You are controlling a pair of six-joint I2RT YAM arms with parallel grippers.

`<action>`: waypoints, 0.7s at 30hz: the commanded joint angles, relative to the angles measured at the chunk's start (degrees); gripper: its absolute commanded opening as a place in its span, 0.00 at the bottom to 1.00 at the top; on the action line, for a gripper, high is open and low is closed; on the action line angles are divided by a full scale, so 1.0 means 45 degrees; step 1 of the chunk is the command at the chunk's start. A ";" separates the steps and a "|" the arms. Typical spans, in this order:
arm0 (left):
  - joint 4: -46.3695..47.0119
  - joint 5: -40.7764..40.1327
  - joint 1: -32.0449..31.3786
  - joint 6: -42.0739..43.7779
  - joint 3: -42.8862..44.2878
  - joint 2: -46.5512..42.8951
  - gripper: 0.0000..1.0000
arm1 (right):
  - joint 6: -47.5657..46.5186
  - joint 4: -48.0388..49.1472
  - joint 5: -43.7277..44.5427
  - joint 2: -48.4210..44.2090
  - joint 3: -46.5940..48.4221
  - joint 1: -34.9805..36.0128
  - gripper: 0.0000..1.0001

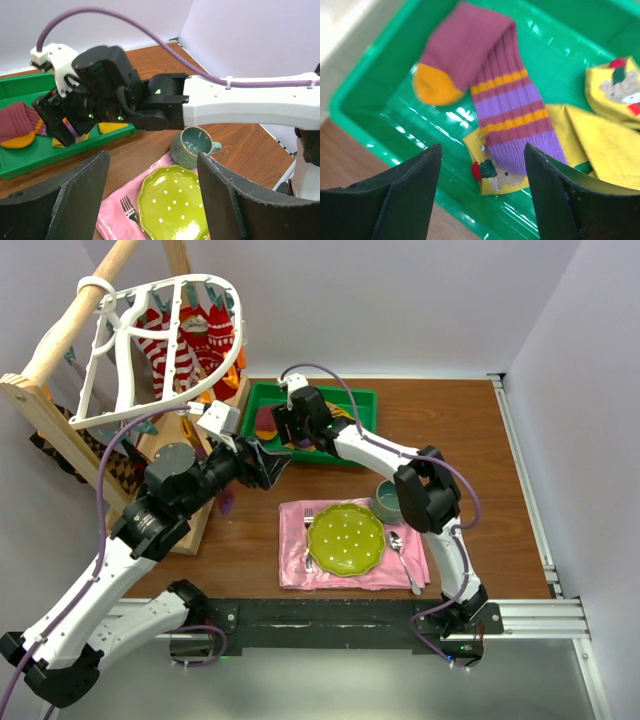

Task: Remove the socks clipped to the hanger
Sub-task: Place the sock in the bin.

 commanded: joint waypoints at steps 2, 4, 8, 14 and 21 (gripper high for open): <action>-0.0056 0.0153 0.0062 0.0350 0.0765 -0.0147 0.75 | -0.0159 0.0583 -0.0187 -0.2583 -0.0330 0.0036 0.74; -0.0212 0.0172 0.0062 0.0370 0.0998 -0.0147 0.75 | 0.0113 0.1030 -0.0362 -0.3458 -0.1189 0.0017 0.75; -0.0485 0.0347 0.0062 0.0409 0.1487 -0.0128 0.75 | 0.0953 0.2593 -0.1181 -0.5137 -0.3838 0.0036 0.75; -0.0681 0.0718 0.0062 0.0292 0.2014 -0.0303 0.76 | 0.2263 0.5679 -0.2726 -0.7405 -0.7279 0.0835 0.76; -0.0778 0.0973 0.0062 0.0174 0.2698 -0.0362 0.76 | 0.2030 0.7790 -0.3428 -0.8035 -0.8204 0.2984 0.82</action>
